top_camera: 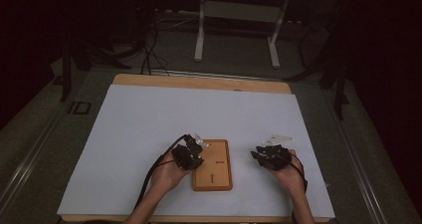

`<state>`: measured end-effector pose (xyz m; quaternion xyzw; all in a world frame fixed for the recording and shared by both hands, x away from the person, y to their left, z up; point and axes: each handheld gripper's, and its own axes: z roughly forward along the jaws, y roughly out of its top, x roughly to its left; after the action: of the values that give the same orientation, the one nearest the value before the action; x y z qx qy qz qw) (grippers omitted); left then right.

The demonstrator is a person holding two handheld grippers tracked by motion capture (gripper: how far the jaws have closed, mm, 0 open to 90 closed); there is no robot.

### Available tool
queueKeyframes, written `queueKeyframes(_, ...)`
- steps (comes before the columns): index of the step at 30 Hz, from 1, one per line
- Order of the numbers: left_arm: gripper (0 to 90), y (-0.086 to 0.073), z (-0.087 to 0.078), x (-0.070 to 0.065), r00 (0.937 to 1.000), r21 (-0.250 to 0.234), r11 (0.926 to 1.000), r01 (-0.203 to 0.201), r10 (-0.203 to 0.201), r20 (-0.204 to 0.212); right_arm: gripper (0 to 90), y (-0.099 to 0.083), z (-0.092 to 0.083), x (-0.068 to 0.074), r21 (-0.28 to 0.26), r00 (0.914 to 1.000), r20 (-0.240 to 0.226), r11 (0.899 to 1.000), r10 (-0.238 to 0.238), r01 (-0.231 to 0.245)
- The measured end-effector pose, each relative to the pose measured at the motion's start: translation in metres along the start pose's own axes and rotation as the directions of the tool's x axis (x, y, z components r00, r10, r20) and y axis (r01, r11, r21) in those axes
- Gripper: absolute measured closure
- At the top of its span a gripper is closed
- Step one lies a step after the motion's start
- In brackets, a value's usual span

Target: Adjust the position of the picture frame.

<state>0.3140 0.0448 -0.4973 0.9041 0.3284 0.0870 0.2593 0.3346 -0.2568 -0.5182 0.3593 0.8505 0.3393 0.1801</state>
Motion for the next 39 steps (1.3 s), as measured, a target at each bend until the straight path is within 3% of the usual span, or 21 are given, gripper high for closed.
queueKeyframes(6, 84.8, 0.001, -0.003, 0.005, 0.9997, -0.034, 0.9994, -0.009, 0.01, 0.022, 67.1, 0.0, 0.0, 0.0, 0.001, 1.0, -0.001, 1.0, -0.002, 0.002)
queueKeyframes(12, 85.0, 0.007, -0.008, 0.005, 0.9991, -0.043, 0.9983, -0.04, 0.04, 0.013, 67.1, -0.001, 0.001, 0.0, 0.004, 1.0, -0.002, 1.0, -0.003, 0.003)
queueKeyframes(19, 85.1, 0.009, -0.013, 0.006, 0.9983, -0.076, 0.9963, -0.041, 0.044, 0.039, 67.1, -0.001, 0.002, 0.0, 0.003, 1.0, -0.004, 1.0, -0.003, 0.003)
queueKeyframes(25, 85.1, 0.012, -0.017, 0.007, 0.9975, -0.088, 0.9941, -0.064, 0.067, 0.025, 67.1, 0.0, 0.003, 0.001, 0.006, 1.0, -0.005, 1.0, -0.007, 0.007)
queueKeyframes(32, 85.0, 0.012, -0.015, 0.023, 0.999, -0.074, 0.9966, -0.037, 0.035, -0.026, 67.1, 0.0, 0.002, 0.001, 0.006, 1.0, -0.006, 1.0, -0.006, 0.006)
queueKeyframes(39, 84.9, 0.009, -0.008, 0.035, 0.9966, -0.082, 0.996, 0.035, -0.041, -0.071, 67.1, -0.001, 0.003, 0.001, 0.008, 1.0, -0.006, 1.0, -0.008, 0.008)
